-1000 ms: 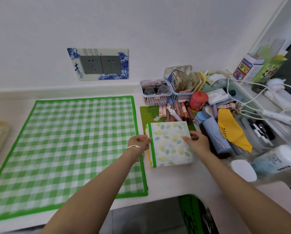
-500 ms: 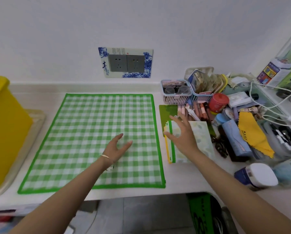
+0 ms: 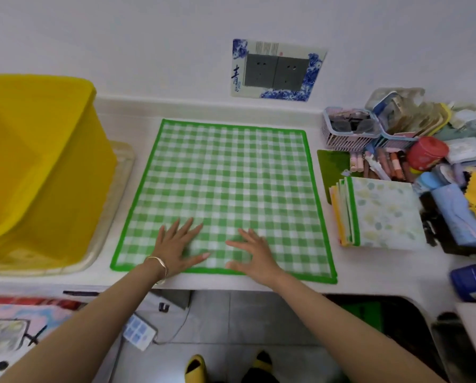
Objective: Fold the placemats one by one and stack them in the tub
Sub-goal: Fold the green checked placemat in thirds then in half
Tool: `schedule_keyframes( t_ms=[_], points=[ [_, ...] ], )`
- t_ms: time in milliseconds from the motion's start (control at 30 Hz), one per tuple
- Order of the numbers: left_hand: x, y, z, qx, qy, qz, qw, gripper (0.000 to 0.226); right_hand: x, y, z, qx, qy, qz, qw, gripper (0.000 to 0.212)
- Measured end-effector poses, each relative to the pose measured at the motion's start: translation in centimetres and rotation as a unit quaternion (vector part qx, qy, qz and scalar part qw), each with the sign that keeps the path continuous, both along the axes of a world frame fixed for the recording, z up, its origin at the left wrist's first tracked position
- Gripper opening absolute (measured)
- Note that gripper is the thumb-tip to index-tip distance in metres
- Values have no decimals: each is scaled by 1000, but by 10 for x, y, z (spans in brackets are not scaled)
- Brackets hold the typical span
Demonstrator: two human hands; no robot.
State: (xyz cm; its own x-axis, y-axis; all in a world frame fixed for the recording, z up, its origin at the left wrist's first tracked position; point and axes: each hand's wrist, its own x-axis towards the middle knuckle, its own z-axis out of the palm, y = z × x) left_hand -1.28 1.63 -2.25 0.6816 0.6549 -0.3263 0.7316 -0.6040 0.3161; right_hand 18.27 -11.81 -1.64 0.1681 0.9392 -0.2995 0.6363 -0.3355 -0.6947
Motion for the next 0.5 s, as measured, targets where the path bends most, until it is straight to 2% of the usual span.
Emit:
schedule_keyframes(
  t_ms=[200, 500],
  points=[
    [-8, 2, -11, -5, -35, -26, 999, 105, -5, -4, -8, 2, -53, 27, 998, 62],
    [-10, 3, -10, -16, -28, -41, 999, 109, -5, -18, -12, 37, -58, 39, 997, 39]
  ],
)
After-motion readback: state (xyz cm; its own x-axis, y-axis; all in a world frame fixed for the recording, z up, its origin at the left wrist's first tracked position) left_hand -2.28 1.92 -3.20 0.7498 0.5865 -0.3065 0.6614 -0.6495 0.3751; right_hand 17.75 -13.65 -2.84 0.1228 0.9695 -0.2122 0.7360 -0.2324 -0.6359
